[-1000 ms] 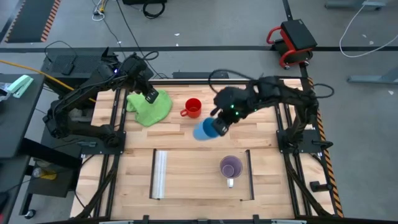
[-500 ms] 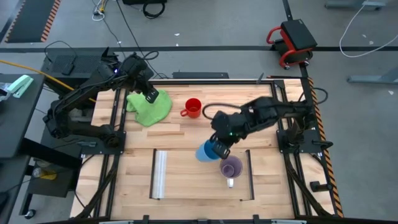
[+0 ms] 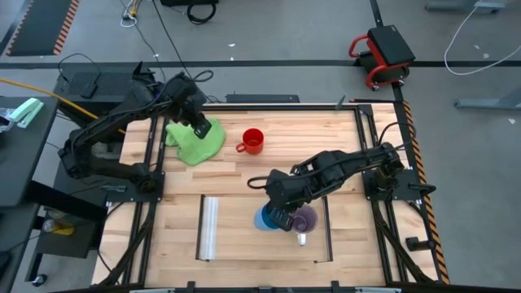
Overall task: Stack small to large cups/mugs on shelf
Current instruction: Put the blue cup on the shelf
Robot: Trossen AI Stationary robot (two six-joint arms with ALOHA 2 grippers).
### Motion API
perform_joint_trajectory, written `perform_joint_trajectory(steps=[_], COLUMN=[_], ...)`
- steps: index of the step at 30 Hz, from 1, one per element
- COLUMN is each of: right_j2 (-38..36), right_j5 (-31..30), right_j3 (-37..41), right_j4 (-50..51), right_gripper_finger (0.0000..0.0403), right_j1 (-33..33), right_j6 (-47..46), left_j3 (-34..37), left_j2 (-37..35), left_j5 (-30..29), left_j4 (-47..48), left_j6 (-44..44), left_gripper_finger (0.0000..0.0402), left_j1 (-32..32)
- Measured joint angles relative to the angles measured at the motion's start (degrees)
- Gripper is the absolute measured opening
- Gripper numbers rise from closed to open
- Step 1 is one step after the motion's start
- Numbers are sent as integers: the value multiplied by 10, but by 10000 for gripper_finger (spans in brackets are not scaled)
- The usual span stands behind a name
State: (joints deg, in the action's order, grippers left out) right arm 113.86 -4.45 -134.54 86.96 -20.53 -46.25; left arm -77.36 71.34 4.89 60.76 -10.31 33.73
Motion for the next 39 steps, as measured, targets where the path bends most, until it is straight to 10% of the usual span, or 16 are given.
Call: perform_joint_trajectory(steps=[39], right_j2=[28], right_j5=[-1], right_j3=[0], right_j4=[15], right_gripper_finger=[1], right_j1=[1], right_j6=[75], left_j3=[-1], left_j2=[34], left_j5=[83], left_j4=[-194], left_j6=[-236], left_gripper_finger=[38], left_j1=[-426])
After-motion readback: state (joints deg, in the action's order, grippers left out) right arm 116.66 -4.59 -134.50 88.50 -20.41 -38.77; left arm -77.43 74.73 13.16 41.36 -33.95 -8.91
